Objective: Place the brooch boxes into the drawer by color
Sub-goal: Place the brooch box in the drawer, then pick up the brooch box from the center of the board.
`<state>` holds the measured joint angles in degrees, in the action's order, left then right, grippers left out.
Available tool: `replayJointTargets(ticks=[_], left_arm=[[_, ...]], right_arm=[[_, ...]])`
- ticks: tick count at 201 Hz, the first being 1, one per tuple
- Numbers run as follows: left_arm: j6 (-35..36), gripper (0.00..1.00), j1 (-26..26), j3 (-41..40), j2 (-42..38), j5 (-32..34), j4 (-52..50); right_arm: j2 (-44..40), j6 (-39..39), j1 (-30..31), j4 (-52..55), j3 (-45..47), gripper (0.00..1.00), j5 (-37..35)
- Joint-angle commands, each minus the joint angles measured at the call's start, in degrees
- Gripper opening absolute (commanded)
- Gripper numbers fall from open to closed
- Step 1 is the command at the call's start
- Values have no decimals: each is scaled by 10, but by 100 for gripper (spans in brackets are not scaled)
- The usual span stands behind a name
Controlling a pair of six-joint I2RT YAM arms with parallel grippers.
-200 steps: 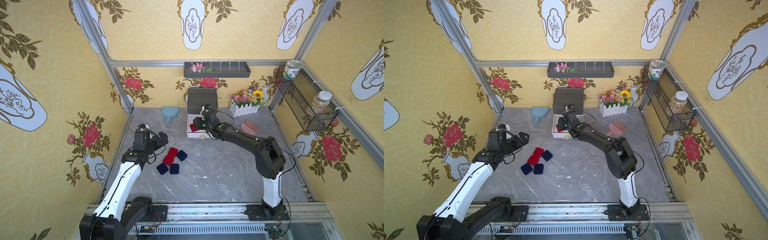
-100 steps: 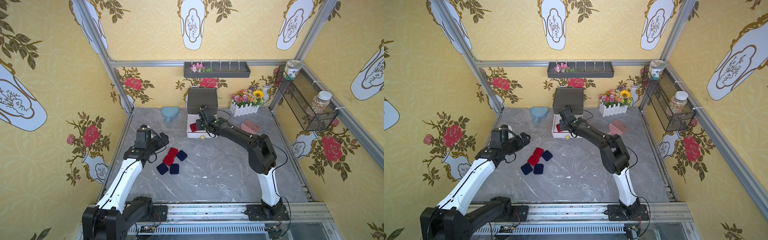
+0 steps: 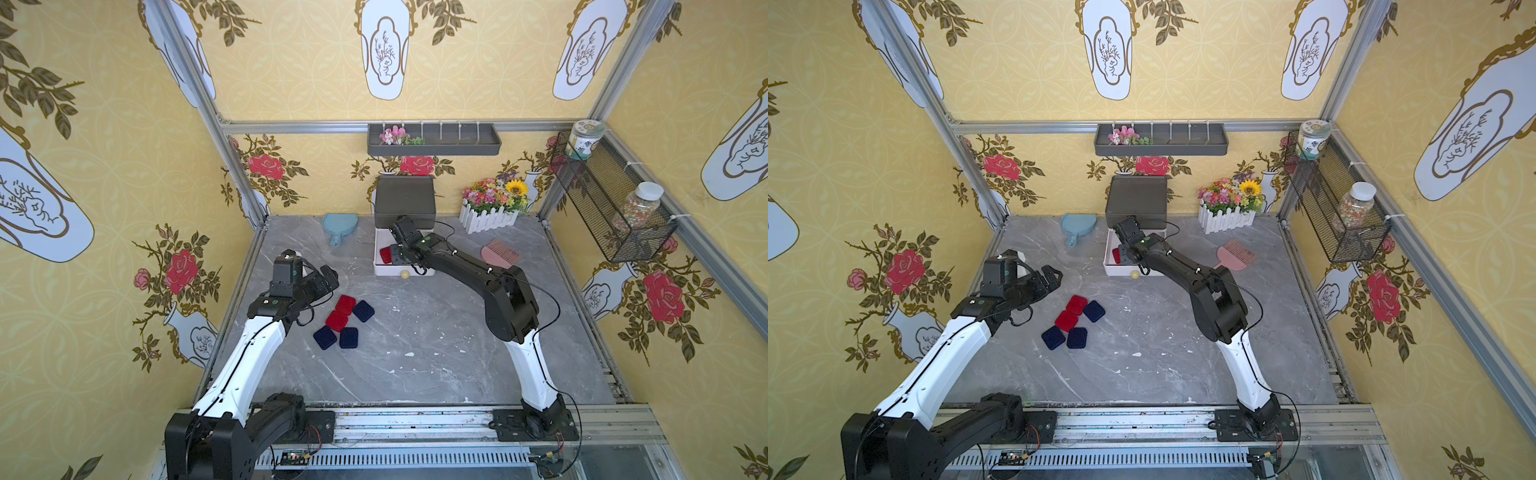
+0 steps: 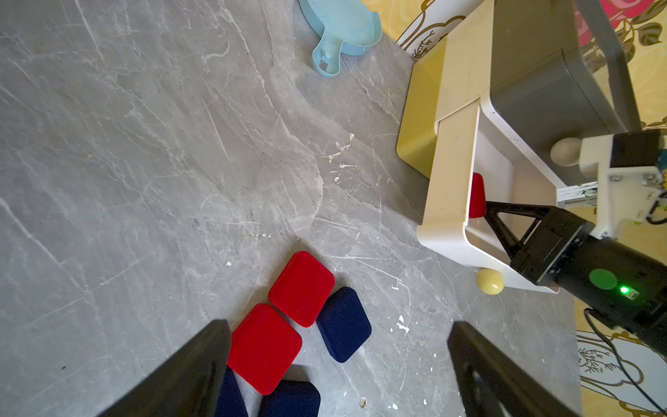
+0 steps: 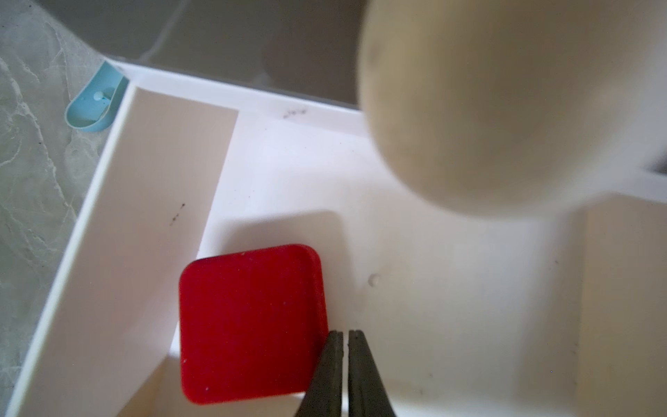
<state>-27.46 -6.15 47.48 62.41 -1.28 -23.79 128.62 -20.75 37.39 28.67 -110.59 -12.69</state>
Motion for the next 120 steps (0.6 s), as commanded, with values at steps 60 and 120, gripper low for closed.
replayJointTargets(ticks=[60, 120], left_arm=[[1, 100, 1, -3, 5, -11, -3], [-4, 100, 0, 3, 65, -28, -17]], right_arm=[[4, 6, 11, -5, -26, 19, 11], [-76, 12, 13, -38, 39, 59, -31]])
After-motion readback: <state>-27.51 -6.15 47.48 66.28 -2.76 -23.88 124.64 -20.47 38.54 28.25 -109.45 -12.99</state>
